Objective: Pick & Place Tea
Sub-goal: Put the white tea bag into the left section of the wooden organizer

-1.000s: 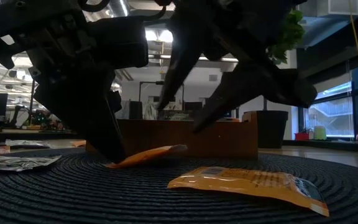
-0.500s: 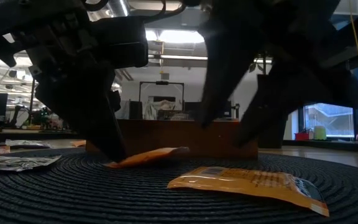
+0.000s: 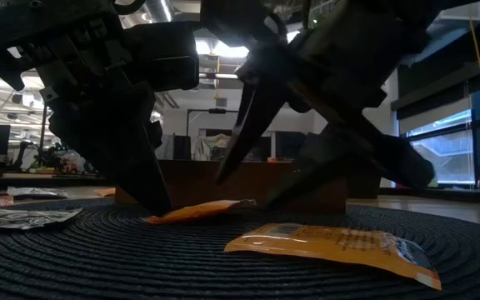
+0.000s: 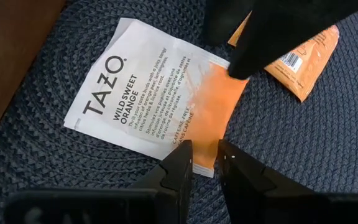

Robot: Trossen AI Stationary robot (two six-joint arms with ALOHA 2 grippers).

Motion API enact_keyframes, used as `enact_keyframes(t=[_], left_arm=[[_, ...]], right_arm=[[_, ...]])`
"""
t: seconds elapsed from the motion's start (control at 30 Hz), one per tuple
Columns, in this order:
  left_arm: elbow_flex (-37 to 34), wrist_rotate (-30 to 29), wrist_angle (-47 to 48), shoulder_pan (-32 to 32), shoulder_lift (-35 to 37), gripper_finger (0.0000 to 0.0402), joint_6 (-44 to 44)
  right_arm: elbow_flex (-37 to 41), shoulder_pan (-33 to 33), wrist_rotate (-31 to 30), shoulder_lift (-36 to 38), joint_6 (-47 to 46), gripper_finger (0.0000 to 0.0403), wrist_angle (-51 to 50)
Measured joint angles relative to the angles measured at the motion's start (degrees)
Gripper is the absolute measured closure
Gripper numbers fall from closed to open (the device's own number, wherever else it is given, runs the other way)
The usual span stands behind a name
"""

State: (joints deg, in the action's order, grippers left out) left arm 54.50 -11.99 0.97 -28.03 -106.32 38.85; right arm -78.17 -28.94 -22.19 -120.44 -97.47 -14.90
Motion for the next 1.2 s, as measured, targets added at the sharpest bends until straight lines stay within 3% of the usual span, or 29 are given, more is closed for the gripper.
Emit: enact_keyframes(t=[0.7,1.2], left_arm=[[0.0,-0.59,0.02,0.0,0.02,0.0329,-0.07],[0.0,-1.87,-0.09,-0.01,0.04,0.0329,-0.56]], right_arm=[[0.02,3.82,5.4,0.0,3.29,0.0238,2.67],[0.02,3.97,5.34,0.0,7.62,0.0393,2.67]])
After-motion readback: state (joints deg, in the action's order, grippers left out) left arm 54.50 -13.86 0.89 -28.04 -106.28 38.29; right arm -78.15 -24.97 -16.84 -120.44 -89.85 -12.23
